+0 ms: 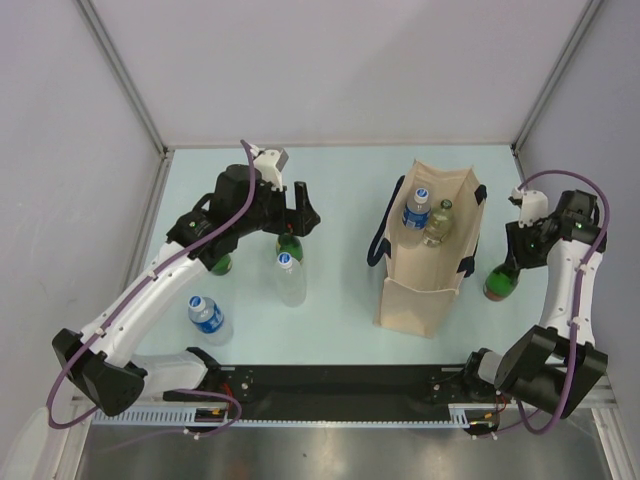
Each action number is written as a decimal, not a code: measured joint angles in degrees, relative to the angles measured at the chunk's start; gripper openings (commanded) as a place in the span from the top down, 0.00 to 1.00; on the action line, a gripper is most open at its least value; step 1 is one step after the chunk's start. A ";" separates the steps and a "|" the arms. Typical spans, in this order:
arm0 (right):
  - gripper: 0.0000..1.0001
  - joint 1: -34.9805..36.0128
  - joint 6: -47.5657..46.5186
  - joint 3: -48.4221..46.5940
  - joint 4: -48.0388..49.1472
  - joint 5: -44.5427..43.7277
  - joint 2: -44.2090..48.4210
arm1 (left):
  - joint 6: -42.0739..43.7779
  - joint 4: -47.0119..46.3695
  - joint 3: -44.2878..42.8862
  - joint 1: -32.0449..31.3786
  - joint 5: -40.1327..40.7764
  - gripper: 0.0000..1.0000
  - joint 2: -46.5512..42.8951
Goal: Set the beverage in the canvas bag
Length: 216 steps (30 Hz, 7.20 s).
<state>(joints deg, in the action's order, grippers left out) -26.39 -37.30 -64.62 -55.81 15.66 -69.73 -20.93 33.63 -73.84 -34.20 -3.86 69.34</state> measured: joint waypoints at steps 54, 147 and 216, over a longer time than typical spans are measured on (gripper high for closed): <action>1.00 30.29 3.23 -56.00 -22.69 11.93 -16.85 | 1.53 -3.61 8.09 0.17 2.25 0.04 -6.91; 0.08 69.88 0.28 -23.76 23.85 33.42 -24.96 | -4.74 0.13 19.12 2.82 13.38 0.00 -30.34; 1.00 33.79 13.49 -48.83 0.87 22.77 -4.46 | -4.04 -8.96 20.09 2.84 9.70 0.00 -13.68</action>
<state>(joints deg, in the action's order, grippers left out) 7.40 -23.81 -113.45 -54.94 38.44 -74.19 -24.97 24.67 -53.76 -31.35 5.85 55.66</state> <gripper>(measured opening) 0.383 0.996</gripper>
